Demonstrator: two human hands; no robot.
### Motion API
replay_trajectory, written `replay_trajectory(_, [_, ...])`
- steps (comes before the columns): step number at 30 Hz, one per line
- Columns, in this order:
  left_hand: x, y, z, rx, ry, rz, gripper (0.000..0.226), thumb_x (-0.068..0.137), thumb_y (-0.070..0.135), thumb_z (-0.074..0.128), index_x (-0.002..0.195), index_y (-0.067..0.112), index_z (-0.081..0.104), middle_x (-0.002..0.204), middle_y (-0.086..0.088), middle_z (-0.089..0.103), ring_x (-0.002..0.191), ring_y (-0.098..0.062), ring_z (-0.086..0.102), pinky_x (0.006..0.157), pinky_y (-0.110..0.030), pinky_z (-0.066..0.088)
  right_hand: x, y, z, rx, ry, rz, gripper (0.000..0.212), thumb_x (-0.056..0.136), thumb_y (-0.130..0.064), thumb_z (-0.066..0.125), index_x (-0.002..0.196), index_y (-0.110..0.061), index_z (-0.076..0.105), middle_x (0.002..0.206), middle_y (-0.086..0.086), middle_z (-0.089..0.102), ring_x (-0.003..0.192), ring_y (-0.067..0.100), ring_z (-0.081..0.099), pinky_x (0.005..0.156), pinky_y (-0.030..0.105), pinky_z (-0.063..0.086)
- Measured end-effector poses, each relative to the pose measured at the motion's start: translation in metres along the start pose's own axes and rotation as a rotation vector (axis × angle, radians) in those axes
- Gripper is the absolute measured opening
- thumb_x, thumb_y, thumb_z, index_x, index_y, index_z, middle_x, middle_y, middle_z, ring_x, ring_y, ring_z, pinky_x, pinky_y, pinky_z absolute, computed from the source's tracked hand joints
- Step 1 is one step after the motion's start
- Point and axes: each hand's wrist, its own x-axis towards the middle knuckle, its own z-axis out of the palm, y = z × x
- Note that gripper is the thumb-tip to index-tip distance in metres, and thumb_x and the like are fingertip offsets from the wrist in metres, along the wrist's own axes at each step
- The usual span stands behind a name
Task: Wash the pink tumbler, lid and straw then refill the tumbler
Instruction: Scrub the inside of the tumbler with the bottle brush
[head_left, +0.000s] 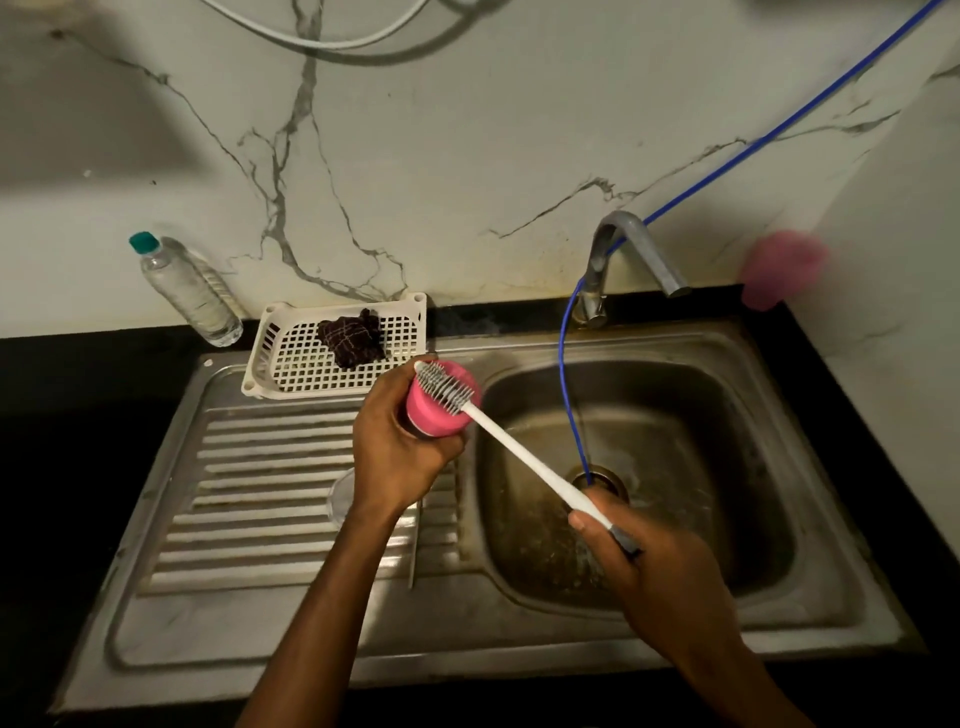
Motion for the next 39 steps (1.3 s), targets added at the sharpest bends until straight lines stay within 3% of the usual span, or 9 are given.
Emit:
replay_trajectory(3, [0.002, -0.007, -0.014, 0.003, -0.005, -0.006, 0.089, 0.049, 0.012, 0.097, 0.128, 0.027, 0.057, 0.122, 0.009, 0.061, 0.114, -0.005, 0.060, 0.093, -0.015, 0.050, 0.008, -0.013, 0.014, -0.040, 0.041, 0.014, 0.030, 0.091, -0.067, 0.041, 0.120, -0.059, 0.046, 0.071, -0.010, 0.066, 0.066, 0.009, 0.065, 0.065, 0.032, 0.053])
replay_trajectory(8, [0.005, -0.011, -0.032, -0.009, 0.016, -0.003, 0.087, 0.047, 0.026, 0.091, 0.126, 0.037, 0.056, 0.124, 0.004, 0.063, 0.112, -0.007, 0.062, 0.093, -0.019, 0.052, 0.007, -0.030, 0.029, -0.025, 0.032, 0.004, 0.031, 0.092, -0.066, 0.040, 0.110, -0.049, 0.059, 0.066, -0.016, 0.060, 0.064, 0.004, 0.062, 0.059, 0.020, 0.045])
replay_trajectory(12, [0.010, -0.016, -0.040, -0.037, 0.017, -0.017, 0.087, 0.050, 0.016, 0.100, 0.127, 0.027, 0.061, 0.126, 0.003, 0.065, 0.115, -0.009, 0.062, 0.095, -0.020, 0.052, -0.004, -0.032, 0.031, -0.083, 0.007, 0.023, 0.041, 0.086, -0.073, 0.036, 0.118, -0.058, 0.056, 0.062, -0.022, 0.058, 0.069, 0.005, 0.064, 0.063, 0.022, 0.048])
replay_trajectory(17, [0.012, -0.018, -0.039, -0.008, -0.042, 0.001, 0.084, 0.053, 0.002, 0.097, 0.128, 0.014, 0.062, 0.126, 0.001, 0.065, 0.114, -0.003, 0.060, 0.095, -0.012, 0.049, -0.006, -0.036, 0.022, -0.165, 0.013, 0.016, 0.025, 0.087, -0.072, 0.038, 0.111, -0.070, 0.043, 0.079, -0.035, 0.058, 0.062, 0.004, 0.060, 0.059, 0.024, 0.050])
replay_trajectory(20, [0.008, -0.016, -0.035, -0.003, -0.041, 0.002, 0.088, 0.053, 0.004, 0.097, 0.128, 0.023, 0.057, 0.120, 0.011, 0.061, 0.111, -0.001, 0.059, 0.093, -0.010, 0.048, 0.002, -0.038, 0.021, -0.152, 0.035, 0.052, 0.036, 0.087, -0.071, 0.040, 0.123, -0.066, 0.037, 0.062, -0.026, 0.060, 0.060, 0.003, 0.059, 0.059, 0.021, 0.046])
replay_trajectory(24, [0.008, -0.015, -0.036, -0.001, 0.000, 0.015, 0.090, 0.051, 0.007, 0.097, 0.130, 0.026, 0.058, 0.120, 0.011, 0.062, 0.111, -0.005, 0.060, 0.096, -0.018, 0.050, 0.009, -0.041, 0.028, -0.123, 0.079, 0.070, 0.039, 0.089, -0.068, 0.041, 0.125, -0.057, 0.048, 0.077, -0.010, 0.071, 0.071, 0.012, 0.067, 0.068, 0.032, 0.054])
replay_trajectory(32, [0.009, -0.021, -0.045, -0.030, 0.031, -0.049, 0.090, 0.052, 0.007, 0.098, 0.133, 0.020, 0.061, 0.127, 0.002, 0.064, 0.115, -0.015, 0.063, 0.096, -0.035, 0.057, -0.013, -0.042, 0.031, -0.066, 0.010, 0.100, 0.038, 0.082, -0.077, 0.036, 0.119, -0.069, 0.039, 0.065, -0.020, 0.062, 0.071, 0.003, 0.064, 0.070, 0.028, 0.053])
replay_trajectory(36, [0.007, -0.021, -0.047, -0.080, 0.041, -0.112, 0.089, 0.053, 0.003, 0.097, 0.132, 0.021, 0.061, 0.127, 0.002, 0.065, 0.113, -0.016, 0.064, 0.093, -0.038, 0.059, -0.020, -0.049, 0.029, -0.096, -0.025, 0.083, 0.046, 0.082, -0.077, 0.034, 0.127, -0.064, 0.034, 0.069, -0.032, 0.061, 0.067, -0.001, 0.063, 0.067, 0.022, 0.051])
replay_trajectory(39, [0.008, -0.019, -0.050, -0.096, 0.041, -0.126, 0.087, 0.051, 0.002, 0.097, 0.129, 0.021, 0.063, 0.124, 0.003, 0.067, 0.111, -0.015, 0.065, 0.093, -0.037, 0.059, -0.018, -0.051, 0.027, -0.112, -0.053, 0.069, 0.049, 0.083, -0.077, 0.032, 0.127, -0.058, 0.044, 0.063, -0.023, 0.058, 0.066, 0.001, 0.062, 0.067, 0.024, 0.052])
